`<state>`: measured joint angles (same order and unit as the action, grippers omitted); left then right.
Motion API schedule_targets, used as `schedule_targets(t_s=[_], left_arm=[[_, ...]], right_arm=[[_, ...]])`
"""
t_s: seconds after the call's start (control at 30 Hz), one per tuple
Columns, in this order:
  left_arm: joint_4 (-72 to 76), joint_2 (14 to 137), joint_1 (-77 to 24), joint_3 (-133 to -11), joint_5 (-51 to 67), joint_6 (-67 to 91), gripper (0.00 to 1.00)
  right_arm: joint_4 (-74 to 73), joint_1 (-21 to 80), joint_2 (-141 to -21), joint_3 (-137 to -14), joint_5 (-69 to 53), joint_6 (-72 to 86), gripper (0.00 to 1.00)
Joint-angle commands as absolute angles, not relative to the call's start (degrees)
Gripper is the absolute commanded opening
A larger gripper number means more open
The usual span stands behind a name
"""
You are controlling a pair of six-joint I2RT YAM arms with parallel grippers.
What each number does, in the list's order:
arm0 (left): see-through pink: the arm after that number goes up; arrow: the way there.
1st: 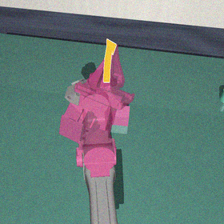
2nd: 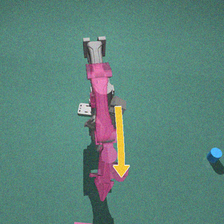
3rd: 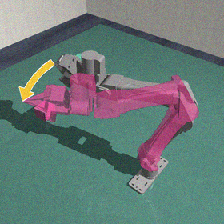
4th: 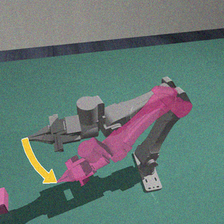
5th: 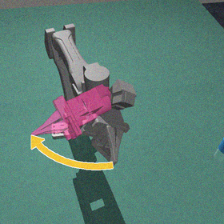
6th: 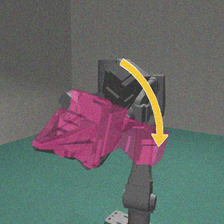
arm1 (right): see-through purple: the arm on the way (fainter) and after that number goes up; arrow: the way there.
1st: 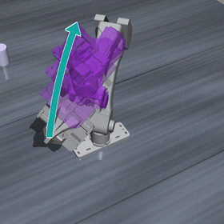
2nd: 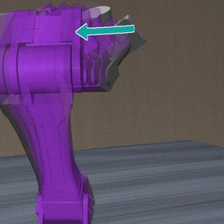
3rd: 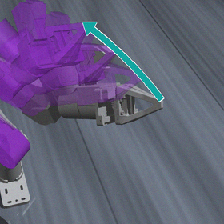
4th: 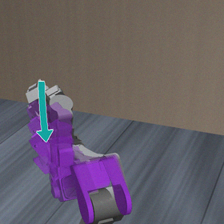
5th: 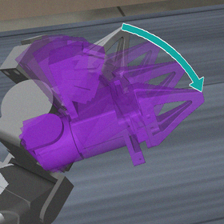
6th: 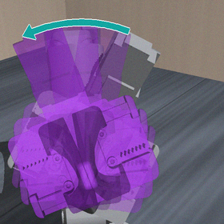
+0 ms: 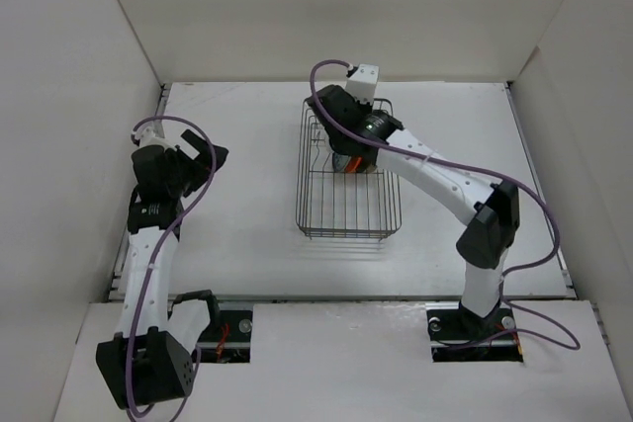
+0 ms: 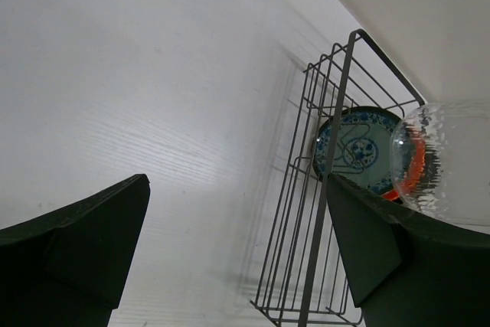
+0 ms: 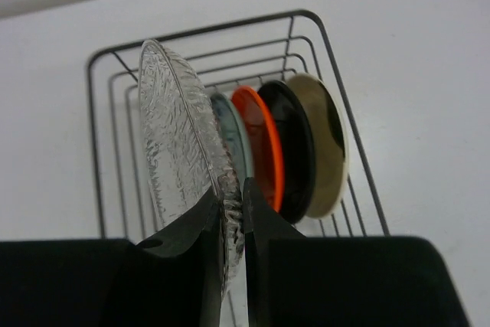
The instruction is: Load the plates into the dish rack
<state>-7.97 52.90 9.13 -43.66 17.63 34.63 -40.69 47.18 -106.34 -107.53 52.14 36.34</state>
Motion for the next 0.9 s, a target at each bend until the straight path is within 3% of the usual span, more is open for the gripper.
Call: schedule_targets(t_s=[0.0,0.4,0.87], left_arm=[[-6.9,52.6,9.4,-44.9,18.1,34.8,1.00],[-9.1,53.1,11.2,-45.5,15.0,34.8,1.00],[-9.7,53.1,11.7,-45.5,15.6,34.8,1.00]], right_arm=[[-47.5,47.5,-108.0,-112.6,59.6,38.2,0.00],[-53.5,47.5,-119.8,-125.3,63.7,38.2,0.00],[-54.1,46.4,-122.6,-125.3,63.7,37.2,0.00]])
